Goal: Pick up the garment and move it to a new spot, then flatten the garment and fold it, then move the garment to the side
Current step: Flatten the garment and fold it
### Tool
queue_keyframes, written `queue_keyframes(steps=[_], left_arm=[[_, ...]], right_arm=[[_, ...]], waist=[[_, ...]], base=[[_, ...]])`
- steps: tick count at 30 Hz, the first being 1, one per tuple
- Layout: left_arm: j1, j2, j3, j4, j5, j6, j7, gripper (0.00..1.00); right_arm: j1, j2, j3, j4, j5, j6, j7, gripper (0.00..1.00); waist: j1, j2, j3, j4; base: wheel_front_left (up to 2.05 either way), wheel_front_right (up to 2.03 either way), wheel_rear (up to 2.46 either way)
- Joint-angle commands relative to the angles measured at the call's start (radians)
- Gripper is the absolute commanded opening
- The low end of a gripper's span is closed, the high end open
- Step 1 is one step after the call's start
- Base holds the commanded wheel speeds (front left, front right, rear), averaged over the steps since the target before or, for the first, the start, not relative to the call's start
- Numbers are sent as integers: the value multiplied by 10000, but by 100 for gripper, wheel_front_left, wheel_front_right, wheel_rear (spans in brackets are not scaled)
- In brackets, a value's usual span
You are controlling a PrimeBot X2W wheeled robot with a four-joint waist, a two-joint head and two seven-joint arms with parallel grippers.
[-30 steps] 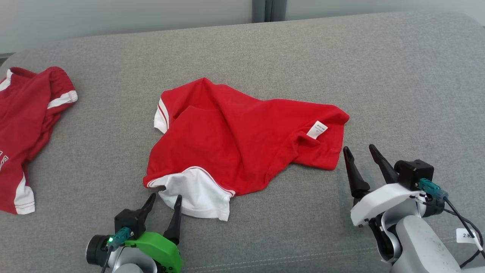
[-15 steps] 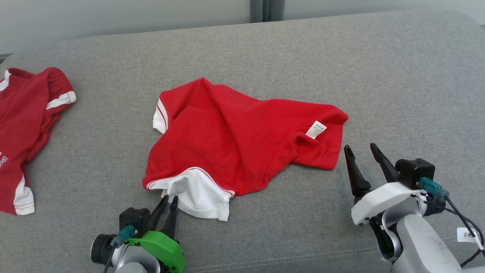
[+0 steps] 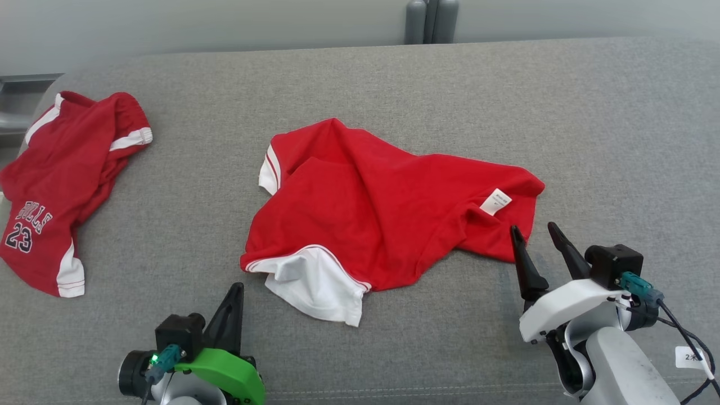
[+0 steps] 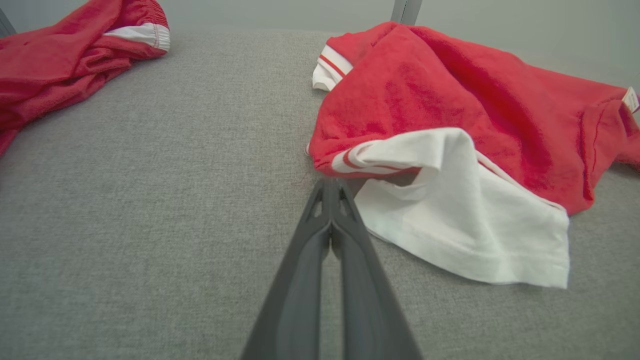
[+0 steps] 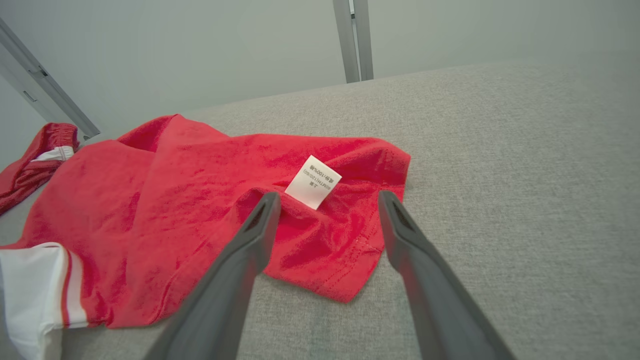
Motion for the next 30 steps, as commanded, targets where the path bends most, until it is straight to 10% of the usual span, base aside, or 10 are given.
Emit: queue_keyframes(steps=[1, 5, 6, 7, 30], left_arm=[[149, 39, -116, -63, 95, -18, 3, 0], [110, 63, -329, 27, 53, -17, 1, 9], [73, 56, -311, -8, 50, -17, 3, 66], [55, 55, -303, -12, 64, -17, 3, 100], [-929, 525, -1193, 1414, 66, -18, 3, 100]], right_arm=[[42, -20, 43, 51, 59, 1, -39, 100], [-90, 8, 177, 124, 74, -1, -44, 100], [-113, 8, 195, 132, 85, 1, -51, 100], [-117, 0, 208, 125, 88, 1, -53, 100], [-318, -132, 304, 131, 149, 1, -76, 100]], waist=[[0, 0, -105, 244], [0, 0, -143, 323], [0, 0, -140, 318], [0, 0, -133, 306], [0, 0, 187, -574]], base=[[0, 0, 0], [0, 0, 0], [0, 0, 0], [0, 0, 0], [0, 0, 0]])
